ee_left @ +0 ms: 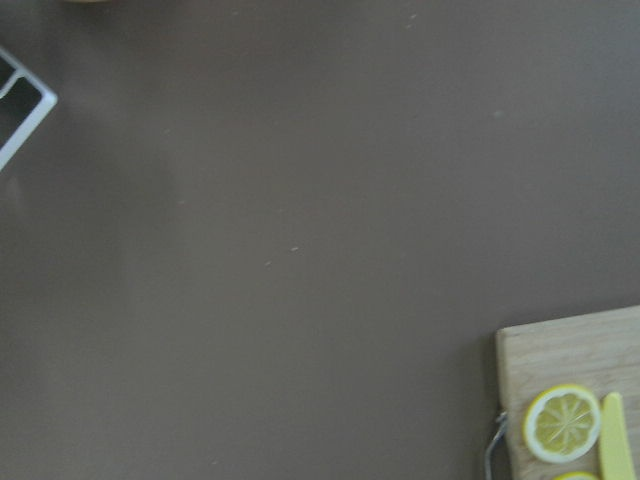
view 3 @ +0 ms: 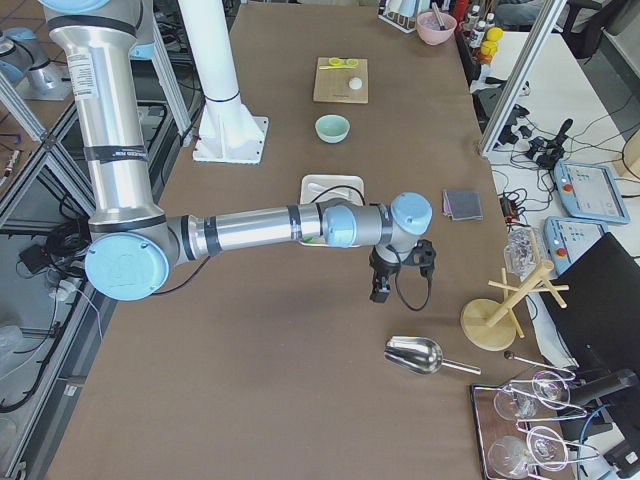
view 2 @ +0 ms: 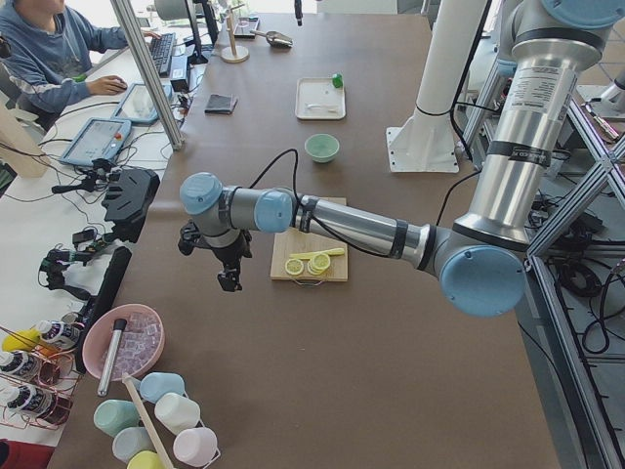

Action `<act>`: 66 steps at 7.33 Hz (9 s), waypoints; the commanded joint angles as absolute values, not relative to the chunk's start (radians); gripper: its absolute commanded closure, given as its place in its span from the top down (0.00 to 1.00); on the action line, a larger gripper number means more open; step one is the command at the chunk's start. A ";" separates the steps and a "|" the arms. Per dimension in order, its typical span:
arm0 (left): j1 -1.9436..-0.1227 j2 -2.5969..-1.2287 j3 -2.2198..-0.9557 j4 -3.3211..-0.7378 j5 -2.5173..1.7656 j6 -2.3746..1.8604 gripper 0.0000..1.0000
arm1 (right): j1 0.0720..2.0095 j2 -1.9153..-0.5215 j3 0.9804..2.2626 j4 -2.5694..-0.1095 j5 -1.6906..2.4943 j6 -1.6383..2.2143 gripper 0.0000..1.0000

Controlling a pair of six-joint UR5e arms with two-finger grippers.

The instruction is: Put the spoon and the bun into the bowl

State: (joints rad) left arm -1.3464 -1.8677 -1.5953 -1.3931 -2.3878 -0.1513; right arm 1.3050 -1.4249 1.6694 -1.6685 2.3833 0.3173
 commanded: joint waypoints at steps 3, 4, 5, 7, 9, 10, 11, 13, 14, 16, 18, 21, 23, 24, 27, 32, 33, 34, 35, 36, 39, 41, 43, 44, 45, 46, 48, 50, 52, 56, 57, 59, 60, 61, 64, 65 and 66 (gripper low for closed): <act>-1.155 -1.962 -1.683 -1.393 -2.347 -0.521 0.98 | 1.057 -1.338 1.810 -1.667 2.367 0.754 0.99; -1.122 -1.997 -1.680 -1.393 -2.345 -0.576 0.98 | 0.995 -1.292 1.809 -1.667 2.332 0.838 0.99; -1.089 -2.019 -1.678 -1.393 -2.309 -0.630 0.98 | 0.926 -1.255 1.799 -1.664 2.275 0.930 0.99; -1.048 -2.028 -1.674 -1.393 -2.292 -0.652 0.98 | 0.809 -1.238 1.735 -1.495 2.205 1.105 0.99; -1.026 -2.040 -1.669 -1.394 -2.292 -0.670 0.98 | 0.663 -1.233 1.687 -1.349 2.096 1.276 0.97; -1.026 -2.040 -1.667 -1.394 -2.292 -0.670 0.98 | 0.616 -1.230 1.687 -1.354 2.068 1.279 0.91; -1.026 -2.040 -1.667 -1.394 -2.292 -0.670 0.98 | 0.605 -1.230 1.687 -1.356 2.068 1.279 0.73; -1.026 -2.039 -1.670 -1.394 -2.290 -0.672 0.98 | 0.604 -1.232 1.693 -1.358 2.072 1.279 0.00; -1.025 -2.040 -1.672 -1.394 -2.292 -0.689 0.98 | 0.607 -1.232 1.700 -1.358 2.077 1.279 0.00; -1.025 -2.040 -1.674 -1.396 -2.292 -0.693 0.98 | 0.612 -1.233 1.712 -1.362 2.082 1.279 0.00; -1.025 -2.040 -1.677 -1.396 -2.292 -0.695 0.98 | 0.641 -1.233 1.721 -1.368 2.112 1.279 0.00; -1.026 -2.036 -1.677 -1.396 -2.292 -0.693 0.98 | 0.647 -1.156 1.715 -1.370 2.120 1.389 0.00; -1.029 -2.029 -1.677 -1.396 -2.289 -0.690 0.98 | 0.635 -1.063 1.684 -1.370 2.103 1.533 0.00; -1.040 -2.028 -1.678 -1.396 -2.287 -0.686 0.98 | 0.627 -1.042 1.672 -1.368 2.089 1.572 0.00; -1.046 -2.025 -1.675 -1.394 -2.289 -0.689 0.98 | 0.560 -0.910 1.605 -1.370 1.945 1.843 0.00; -1.043 -2.025 -1.670 -1.393 -2.246 -0.696 0.98 | 0.457 -0.795 1.608 -1.463 1.780 2.028 0.00; -1.042 -2.025 -1.671 -1.393 -2.246 -0.699 0.98 | 0.418 -0.795 1.606 -1.465 1.725 2.031 0.35; -1.040 -2.026 -1.669 -1.393 -2.247 -0.699 0.98 | 0.413 -0.799 1.614 -1.465 1.726 2.029 0.99; -1.039 -2.028 -1.669 -1.394 -2.249 -0.704 0.98 | 0.414 -0.814 1.649 -1.463 1.736 2.017 1.00; -1.035 -2.032 -1.667 -1.399 -2.250 -0.753 0.98 | 0.422 -0.857 1.731 -1.463 1.762 2.007 1.00; -0.967 -2.029 -1.614 -1.500 -2.247 -0.828 0.98 | 0.538 -0.948 1.785 -1.463 1.900 1.896 1.00; -0.878 -2.008 -1.605 -1.558 -2.205 -0.909 0.98 | 0.613 -0.997 1.787 -1.463 1.988 1.775 1.00; -0.786 -1.955 -1.606 -1.664 -2.145 -1.007 0.98 | 0.635 -1.032 1.784 -1.465 1.993 1.695 1.00; -0.781 -1.925 -1.617 -1.695 -2.141 -1.009 0.97 | 0.649 -1.048 1.783 -1.463 2.014 1.669 1.00; -0.779 -1.905 -1.623 -1.697 -2.135 -1.009 0.90 | 0.653 -1.051 1.779 -1.463 2.022 1.654 1.00; -0.779 -1.895 -1.646 -1.695 -2.141 -1.011 0.55 | 0.657 -1.051 1.779 -1.463 2.022 1.652 1.00; -0.779 -1.894 -1.667 -1.684 -2.144 -1.012 0.00 | 0.657 -1.051 1.779 -1.463 2.022 1.652 1.00; -0.776 -1.920 -1.675 -1.684 -2.151 -1.032 0.00 | 0.675 -1.051 1.787 -1.463 2.029 1.654 1.00; -0.715 -2.063 -1.666 -1.687 -2.161 -1.266 0.00 | 0.701 -1.066 1.787 -1.463 2.046 1.652 1.00; -0.589 -2.247 -1.641 -1.686 -2.086 -1.478 0.00 | 0.706 -1.088 1.792 -1.463 2.045 1.628 1.00; -0.588 -2.262 -1.649 -1.684 -2.088 -1.523 0.00 | 0.704 -1.088 1.790 -1.463 2.045 1.628 1.00; -0.572 -2.272 -1.657 -1.684 -2.086 -1.546 0.41 | 0.701 -1.098 1.784 -1.460 2.043 1.628 1.00; -0.572 -2.276 -1.664 -1.686 -2.088 -1.555 0.97 | 0.701 -1.100 1.783 -1.460 2.039 1.626 1.00; -0.574 -2.273 -1.673 -1.684 -2.089 -1.575 0.98 | 0.701 -1.100 1.782 -1.460 2.039 1.626 1.00; -0.578 -2.211 -1.741 -1.684 -2.092 -1.594 0.98 | 0.707 -1.109 1.781 -1.463 2.042 1.562 1.00; -0.595 -2.163 -1.759 -1.686 -2.094 -1.580 0.98 | 0.735 -1.117 1.779 -1.463 2.048 1.560 1.00; -0.639 -2.130 -1.763 -1.683 -2.097 -1.472 0.98 | 0.762 -1.127 1.781 -1.468 2.055 1.502 1.00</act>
